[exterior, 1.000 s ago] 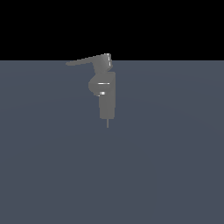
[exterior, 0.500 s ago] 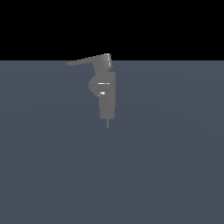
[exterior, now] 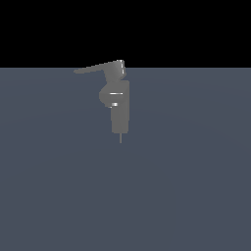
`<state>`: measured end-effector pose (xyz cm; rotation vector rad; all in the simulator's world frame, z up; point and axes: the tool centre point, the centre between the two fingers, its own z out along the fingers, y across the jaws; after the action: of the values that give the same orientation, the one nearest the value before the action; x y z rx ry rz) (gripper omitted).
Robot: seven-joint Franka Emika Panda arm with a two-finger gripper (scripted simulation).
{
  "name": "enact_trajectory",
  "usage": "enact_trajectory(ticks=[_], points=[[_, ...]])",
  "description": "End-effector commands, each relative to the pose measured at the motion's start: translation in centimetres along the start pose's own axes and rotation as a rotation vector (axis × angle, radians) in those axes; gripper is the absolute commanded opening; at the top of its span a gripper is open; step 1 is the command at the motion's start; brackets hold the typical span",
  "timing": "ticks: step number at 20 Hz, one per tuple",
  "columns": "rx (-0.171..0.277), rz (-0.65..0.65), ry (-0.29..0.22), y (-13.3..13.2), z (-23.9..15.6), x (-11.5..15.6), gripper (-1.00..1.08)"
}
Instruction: Turn on the faucet by rotating a designated handle.
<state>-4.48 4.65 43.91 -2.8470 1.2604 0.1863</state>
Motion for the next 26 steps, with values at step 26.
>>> enact_trajectory(ticks=[26], points=[[-0.089, 0.633, 0.001, -14.2, 12.2, 4.5, -1.00]])
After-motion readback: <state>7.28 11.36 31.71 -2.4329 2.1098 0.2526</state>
